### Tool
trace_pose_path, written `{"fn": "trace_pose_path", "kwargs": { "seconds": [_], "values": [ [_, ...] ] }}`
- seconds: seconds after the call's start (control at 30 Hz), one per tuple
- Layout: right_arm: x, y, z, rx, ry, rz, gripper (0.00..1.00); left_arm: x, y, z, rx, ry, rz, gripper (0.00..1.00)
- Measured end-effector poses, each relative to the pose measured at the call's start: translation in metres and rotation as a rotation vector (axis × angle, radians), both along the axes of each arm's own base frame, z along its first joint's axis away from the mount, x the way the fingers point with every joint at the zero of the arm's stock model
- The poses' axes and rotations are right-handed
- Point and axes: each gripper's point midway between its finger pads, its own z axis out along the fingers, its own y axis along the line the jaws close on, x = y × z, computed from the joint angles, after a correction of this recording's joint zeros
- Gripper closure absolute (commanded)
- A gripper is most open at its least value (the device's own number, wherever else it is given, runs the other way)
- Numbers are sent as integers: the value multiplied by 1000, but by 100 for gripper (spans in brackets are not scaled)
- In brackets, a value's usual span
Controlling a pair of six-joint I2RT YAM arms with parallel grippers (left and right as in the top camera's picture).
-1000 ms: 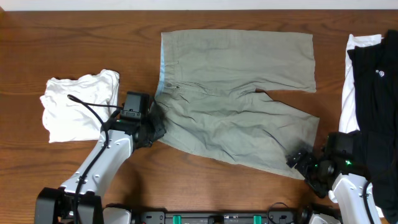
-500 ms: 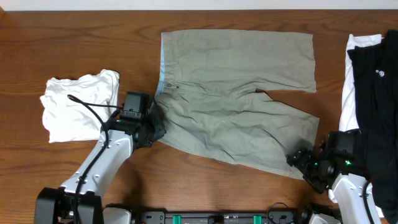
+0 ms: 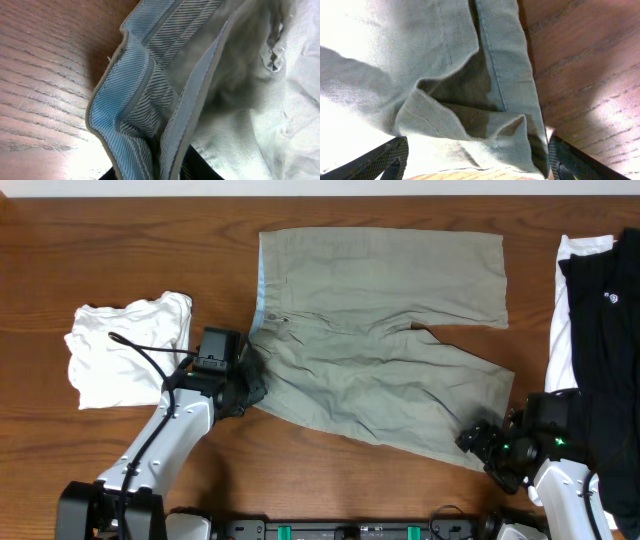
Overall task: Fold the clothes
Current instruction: 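Lift the lower half and fold it upward over the top half with both grippers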
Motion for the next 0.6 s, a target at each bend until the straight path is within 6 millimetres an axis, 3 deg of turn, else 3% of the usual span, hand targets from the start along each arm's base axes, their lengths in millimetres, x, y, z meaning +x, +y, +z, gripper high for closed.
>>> {"fn": "trace_pose_path", "kwargs": {
  "seconds": [0.07, 0.2, 0.33, 0.47, 0.53, 0.6],
  "values": [
    [-1, 0, 0, 1, 4, 0, 20, 0, 0, 0, 0, 0, 0, 75],
    [-2, 1, 0, 3, 5, 9, 46, -2, 0, -1, 1, 8, 0, 75],
    [-2, 1, 0, 3, 4, 14, 98, -9, 2, -3, 7, 37, 0, 75],
    [-2, 1, 0, 3, 5, 13, 99, -13, 2, -4, 10, 57, 0, 75],
    [-2, 1, 0, 3, 5, 13, 99, -15, 3, -5, 12, 66, 2, 90],
    [-2, 1, 0, 3, 4, 13, 99, -19, 4, -6, 16, 80, 0, 94]
  ]
}}
